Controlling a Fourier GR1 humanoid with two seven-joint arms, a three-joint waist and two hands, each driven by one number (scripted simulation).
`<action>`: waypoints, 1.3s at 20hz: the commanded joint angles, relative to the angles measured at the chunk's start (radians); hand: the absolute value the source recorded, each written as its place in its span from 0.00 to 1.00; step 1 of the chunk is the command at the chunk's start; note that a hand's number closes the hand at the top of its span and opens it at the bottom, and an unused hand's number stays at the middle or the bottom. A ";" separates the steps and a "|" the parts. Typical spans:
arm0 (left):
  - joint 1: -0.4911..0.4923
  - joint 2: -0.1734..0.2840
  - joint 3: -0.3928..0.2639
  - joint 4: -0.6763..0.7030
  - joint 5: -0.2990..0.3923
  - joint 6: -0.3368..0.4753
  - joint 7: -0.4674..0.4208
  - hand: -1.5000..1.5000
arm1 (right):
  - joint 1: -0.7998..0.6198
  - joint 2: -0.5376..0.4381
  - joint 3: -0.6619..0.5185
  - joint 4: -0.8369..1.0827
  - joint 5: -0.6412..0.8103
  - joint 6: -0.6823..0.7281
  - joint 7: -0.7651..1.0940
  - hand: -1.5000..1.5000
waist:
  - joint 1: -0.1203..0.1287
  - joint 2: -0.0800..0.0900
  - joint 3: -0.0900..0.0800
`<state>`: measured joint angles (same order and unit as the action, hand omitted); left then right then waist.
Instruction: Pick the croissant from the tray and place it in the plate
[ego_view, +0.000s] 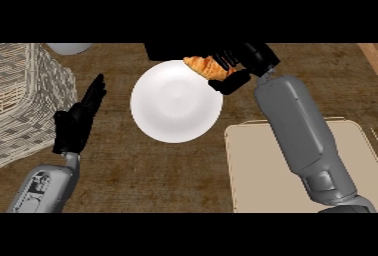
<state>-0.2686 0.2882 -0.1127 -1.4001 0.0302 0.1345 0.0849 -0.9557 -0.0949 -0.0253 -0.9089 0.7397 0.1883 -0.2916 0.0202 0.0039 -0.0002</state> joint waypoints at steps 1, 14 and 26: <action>-0.002 -0.019 0.009 0.033 0.001 -0.008 -0.023 0.50 | -0.031 0.090 0.126 0.074 -0.047 -0.095 0.065 1.00 | 0.010 0.001 0.000; -0.069 -0.066 -0.015 0.064 -0.031 -0.024 -0.029 0.50 | -0.119 0.095 0.391 0.432 -0.164 -0.271 0.191 0.00 | 0.063 0.015 0.000; -0.076 -0.052 -0.009 0.040 -0.040 -0.042 -0.006 0.50 | -0.070 0.095 0.317 0.445 -0.532 -0.291 0.001 0.00 | 0.081 0.018 0.002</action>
<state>-0.3571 0.2379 -0.1149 -1.3439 -0.0021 0.0916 0.0796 -1.0431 -0.0002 0.3370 -0.4480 0.3326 -0.0955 -0.2376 0.0980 0.0236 0.0009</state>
